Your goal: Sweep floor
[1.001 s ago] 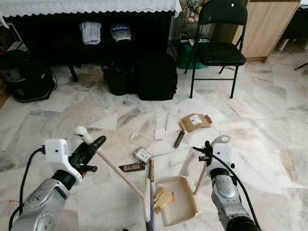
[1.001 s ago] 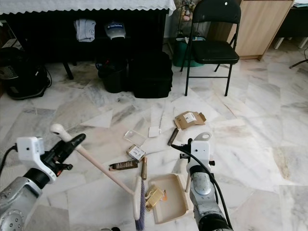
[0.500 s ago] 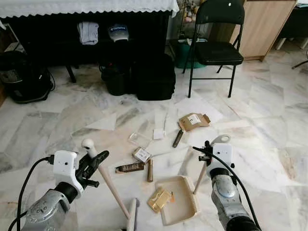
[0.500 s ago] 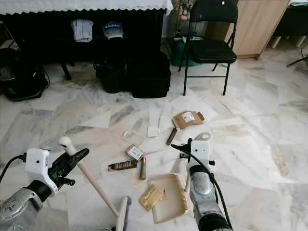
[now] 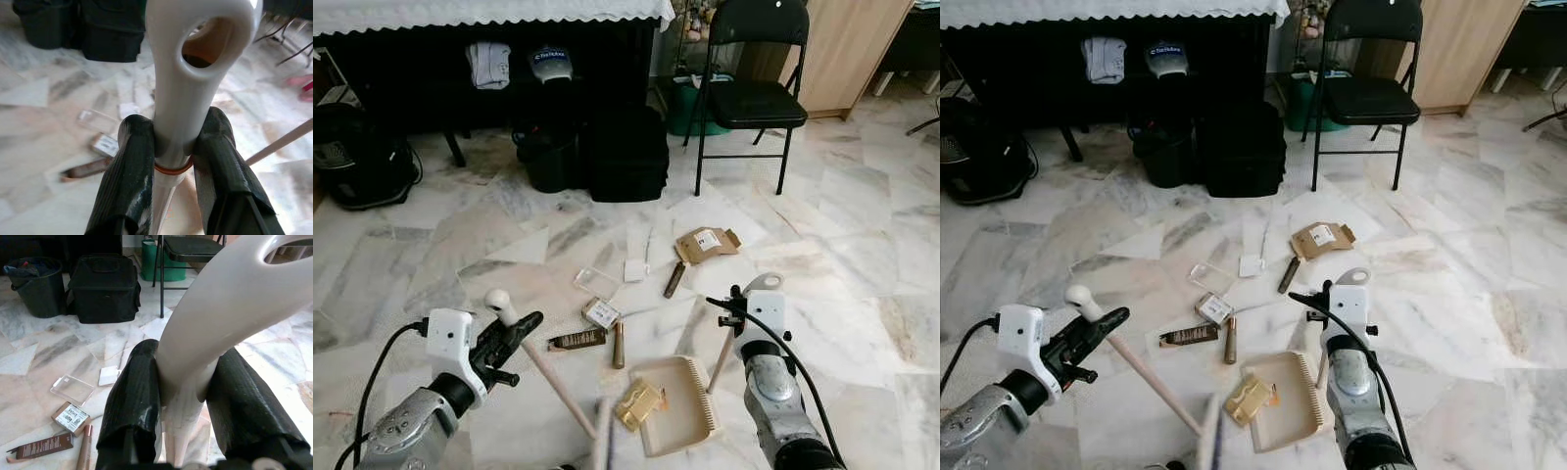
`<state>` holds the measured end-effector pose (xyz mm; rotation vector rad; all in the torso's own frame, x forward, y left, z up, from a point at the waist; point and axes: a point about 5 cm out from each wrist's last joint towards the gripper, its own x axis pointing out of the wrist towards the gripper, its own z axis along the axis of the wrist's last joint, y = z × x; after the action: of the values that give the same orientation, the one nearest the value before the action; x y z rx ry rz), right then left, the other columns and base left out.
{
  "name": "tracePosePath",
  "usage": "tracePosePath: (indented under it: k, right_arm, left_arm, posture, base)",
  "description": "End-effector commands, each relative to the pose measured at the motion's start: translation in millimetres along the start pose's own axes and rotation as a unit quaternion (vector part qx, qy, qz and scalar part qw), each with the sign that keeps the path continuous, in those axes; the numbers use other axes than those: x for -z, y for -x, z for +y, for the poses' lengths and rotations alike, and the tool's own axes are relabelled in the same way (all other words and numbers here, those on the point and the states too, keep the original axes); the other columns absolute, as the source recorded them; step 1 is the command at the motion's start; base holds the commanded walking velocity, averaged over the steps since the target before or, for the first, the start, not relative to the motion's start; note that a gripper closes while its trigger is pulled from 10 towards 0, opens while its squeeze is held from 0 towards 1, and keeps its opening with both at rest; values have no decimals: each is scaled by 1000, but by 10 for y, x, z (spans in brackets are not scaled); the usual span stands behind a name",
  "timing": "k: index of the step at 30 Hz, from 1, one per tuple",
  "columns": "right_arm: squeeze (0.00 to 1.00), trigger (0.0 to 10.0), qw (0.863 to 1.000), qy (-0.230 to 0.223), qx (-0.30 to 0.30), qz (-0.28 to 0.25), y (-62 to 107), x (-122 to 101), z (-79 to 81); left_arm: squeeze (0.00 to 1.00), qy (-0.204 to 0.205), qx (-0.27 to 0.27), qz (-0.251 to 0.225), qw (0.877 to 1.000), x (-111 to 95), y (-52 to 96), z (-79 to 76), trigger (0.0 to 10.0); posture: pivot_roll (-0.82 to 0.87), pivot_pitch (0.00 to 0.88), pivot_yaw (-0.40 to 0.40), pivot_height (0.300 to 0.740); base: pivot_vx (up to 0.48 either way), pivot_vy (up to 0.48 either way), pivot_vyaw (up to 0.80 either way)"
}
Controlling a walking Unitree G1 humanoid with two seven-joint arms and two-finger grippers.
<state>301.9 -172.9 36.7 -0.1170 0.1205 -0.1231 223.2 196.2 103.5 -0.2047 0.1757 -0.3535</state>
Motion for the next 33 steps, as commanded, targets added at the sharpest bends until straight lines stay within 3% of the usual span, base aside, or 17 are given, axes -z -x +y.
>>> tracePosePath:
  k: [1,12,14,16,24,33]
  right_arm:
    - [0,10000,1000,1,6,2,-6,5,-39]
    - [0,10000,1000,3,9,0,-20,-10,-72]
    - [0,10000,1000,3,10,1,-18,-7,-74]
    - [0,10000,1000,3,9,2,-8,8,-70]
    - [0,10000,1000,0,6,2,-2,9,-36]
    - [0,10000,1000,1,5,2,5,17,-36]
  left_arm:
    - [0,21,21,-10,1000,-22,-28,-65,10000]
    - [0,65,10,-30,997,-27,-85,-120,10000]
    - [0,50,2,-35,998,-65,-80,-91,10000]
    - [0,-5,-31,-57,998,-190,-74,-5,10000]
    - [0,-62,-95,-97,989,-314,-72,79,10000]
    - [0,-132,-103,-81,983,-268,-85,83,10000]
  posture:
    - [101,137,-28,740]
    - [93,142,-34,740]
    - [93,142,-34,740]
    - [100,139,-33,740]
    - [105,126,-33,740]
    - [104,121,-33,740]
  base:
    - [0,0,0]
    - [0,0,0]
    - [0,0,0]
    - [0,0,0]
    - [0,0,0]
    - [0,0,0]
